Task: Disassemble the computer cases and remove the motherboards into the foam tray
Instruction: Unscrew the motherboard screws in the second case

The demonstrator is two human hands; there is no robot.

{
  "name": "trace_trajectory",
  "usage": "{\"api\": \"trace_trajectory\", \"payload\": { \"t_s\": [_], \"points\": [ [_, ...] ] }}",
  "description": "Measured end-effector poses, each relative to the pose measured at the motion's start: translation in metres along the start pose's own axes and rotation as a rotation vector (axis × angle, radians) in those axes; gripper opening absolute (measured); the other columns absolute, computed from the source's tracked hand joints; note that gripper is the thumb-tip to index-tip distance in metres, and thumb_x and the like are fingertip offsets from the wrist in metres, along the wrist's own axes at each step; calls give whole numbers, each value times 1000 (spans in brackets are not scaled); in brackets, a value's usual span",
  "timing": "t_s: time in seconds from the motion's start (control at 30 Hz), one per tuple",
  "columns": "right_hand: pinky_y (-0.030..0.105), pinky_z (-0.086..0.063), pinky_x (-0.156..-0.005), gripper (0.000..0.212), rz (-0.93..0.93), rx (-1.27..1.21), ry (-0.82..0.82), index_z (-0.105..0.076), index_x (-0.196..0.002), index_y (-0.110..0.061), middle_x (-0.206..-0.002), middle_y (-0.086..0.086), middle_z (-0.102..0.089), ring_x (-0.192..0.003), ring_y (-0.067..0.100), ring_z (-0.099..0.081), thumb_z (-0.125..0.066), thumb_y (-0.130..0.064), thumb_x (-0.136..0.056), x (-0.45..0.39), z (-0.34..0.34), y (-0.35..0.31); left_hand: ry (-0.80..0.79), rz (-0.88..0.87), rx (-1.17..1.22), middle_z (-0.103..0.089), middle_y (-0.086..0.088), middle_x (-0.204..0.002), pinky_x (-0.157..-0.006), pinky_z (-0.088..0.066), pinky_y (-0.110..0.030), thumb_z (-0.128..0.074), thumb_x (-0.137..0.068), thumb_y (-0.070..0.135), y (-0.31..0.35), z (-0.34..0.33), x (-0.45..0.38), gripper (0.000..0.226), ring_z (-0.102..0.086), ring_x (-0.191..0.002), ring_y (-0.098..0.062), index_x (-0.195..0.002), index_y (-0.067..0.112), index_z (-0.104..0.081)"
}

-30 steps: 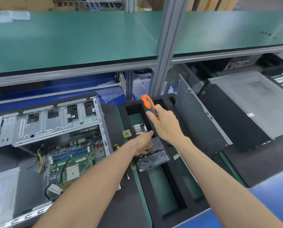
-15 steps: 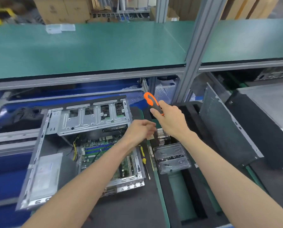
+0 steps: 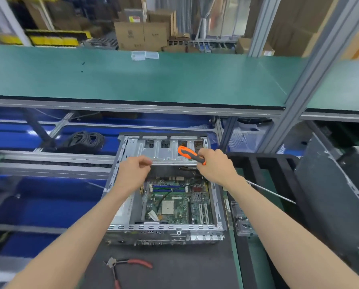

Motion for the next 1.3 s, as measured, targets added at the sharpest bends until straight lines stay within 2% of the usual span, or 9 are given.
{"api": "trace_trajectory", "payload": {
  "t_s": [0.3, 0.47, 0.6, 0.7, 0.8, 0.9, 1.0, 1.07, 1.3],
  "points": [
    [39, -53, -67, 15, -143, 101, 41, -53, -104, -21, -86, 5, -55, -73, 30, -57, -52, -33, -95, -11, -19, 3, 133, -52, -343, -58, -15, -130, -104, -41, -41, -65, -90, 11, -26, 22, -33, 32, -55, -117, -31, -121, 15, -68],
    [40, -55, -67, 18, -172, 20, -48, -55, -108, -19, -89, 7, -55, -74, 30, -57, -49, -33, -99, -23, -23, 10, -95, -223, -334, -55, -7, -137, -112, -33, -38, -68, -90, 22, -9, -5, -62, 38, -46, -131, -23, -127, 17, -62],
    [33, -43, -58, 17, -162, -88, -135, -52, -91, -15, -78, 4, -50, -61, 20, -48, -56, -29, -97, -35, -27, 0, -160, -217, -394, -46, -9, -145, -114, -30, -42, -65, -93, 34, 3, -32, -83, 55, -38, -137, -27, -141, 14, -48],
    [30, -36, -55, 18, -202, -232, -194, -48, -81, -11, -75, 8, -53, -59, 24, -46, -54, -20, -95, -44, -25, -6, -111, -101, -518, -52, -17, -137, -106, -39, -44, -52, -97, 45, 6, -40, -101, 56, -46, -126, -32, -134, 3, -50],
    [31, -34, -57, 13, -268, -377, -241, -48, -85, -9, -77, 11, -51, -62, 24, -43, -51, -16, -95, -48, -26, -10, -72, 14, -560, -68, -15, -105, -93, -51, -42, -43, -99, 50, 13, -43, -115, 52, -63, -98, -29, -115, 2, -55],
    [25, -34, -44, 14, -355, -555, -248, -48, -85, -9, -68, 8, -47, -48, 21, -40, -52, -17, -96, -42, -29, -8, -44, 75, -571, -62, 0, -68, -102, -45, -45, -41, -100, 51, 18, -51, -126, 48, -56, -66, -16, -72, 15, -56],
    [20, -37, -38, 26, -375, -632, -214, -59, -89, -3, -65, 9, -55, -42, 19, -49, -55, -27, -98, -38, -24, -4, -40, 111, -577, -57, 3, -64, -112, -30, -49, -46, -99, 46, 17, -55, -133, 45, -50, -64, -13, -64, 18, -51],
    [20, -38, -37, 29, -378, -694, -190, -61, -96, 0, -67, 12, -59, -39, 19, -52, -55, -28, -99, -36, -20, -2, -30, 126, -574, -56, 3, -62, -111, -30, -48, -51, -99, 42, 13, -53, -135, 43, -46, -63, -12, -63, 18, -50],
    [21, -37, -34, 26, -407, -590, -372, -55, -93, 3, -77, 21, -73, -33, 20, -54, -50, -22, -99, -22, -29, -5, 1, 121, -530, -54, -1, -59, -85, -42, -38, -63, -92, 42, 12, -50, -141, 44, -47, -58, -17, -59, 15, -50]
  ]
}}
Point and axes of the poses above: each hand's wrist, its own x-axis away from the middle knuckle, its own z-axis out of the back of the hand, y = z × x, the point moved 4 cm from there along -x, towards the middle knuckle
